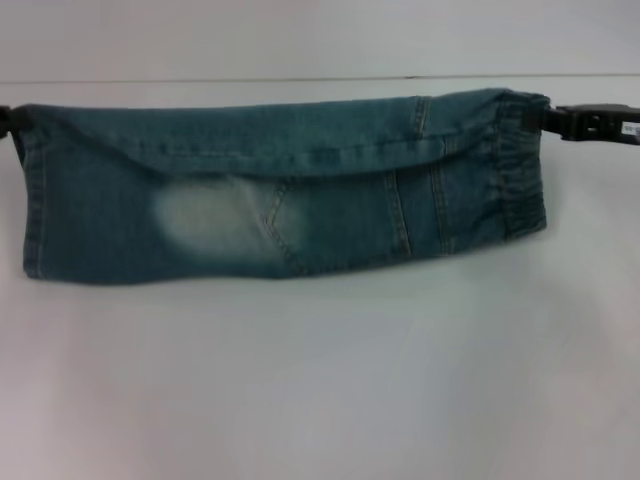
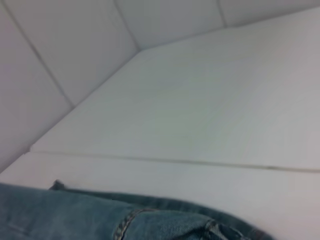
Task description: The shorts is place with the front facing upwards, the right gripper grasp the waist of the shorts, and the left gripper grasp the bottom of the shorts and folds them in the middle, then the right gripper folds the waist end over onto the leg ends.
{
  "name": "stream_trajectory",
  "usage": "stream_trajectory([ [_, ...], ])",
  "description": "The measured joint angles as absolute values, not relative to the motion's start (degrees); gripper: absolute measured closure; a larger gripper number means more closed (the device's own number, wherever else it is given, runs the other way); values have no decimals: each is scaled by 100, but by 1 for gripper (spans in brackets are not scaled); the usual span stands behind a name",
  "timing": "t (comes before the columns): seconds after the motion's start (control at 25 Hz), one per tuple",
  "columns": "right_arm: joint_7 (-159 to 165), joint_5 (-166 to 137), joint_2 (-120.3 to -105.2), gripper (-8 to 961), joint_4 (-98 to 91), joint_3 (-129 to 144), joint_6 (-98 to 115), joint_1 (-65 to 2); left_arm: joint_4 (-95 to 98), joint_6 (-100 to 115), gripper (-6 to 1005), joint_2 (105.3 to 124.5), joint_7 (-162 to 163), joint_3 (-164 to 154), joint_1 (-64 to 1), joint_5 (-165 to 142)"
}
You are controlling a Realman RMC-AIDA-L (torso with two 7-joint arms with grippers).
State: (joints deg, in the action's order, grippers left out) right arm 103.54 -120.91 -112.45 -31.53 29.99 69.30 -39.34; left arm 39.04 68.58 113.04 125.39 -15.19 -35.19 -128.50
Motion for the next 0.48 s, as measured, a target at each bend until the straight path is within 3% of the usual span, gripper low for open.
stream_trajectory([
  [0.48, 9788, -11931, -11565, 910, -2872, 3094, 5565, -4308, 3548, 5747, 894, 11563, 11654, -1711, -3777, -12415],
])
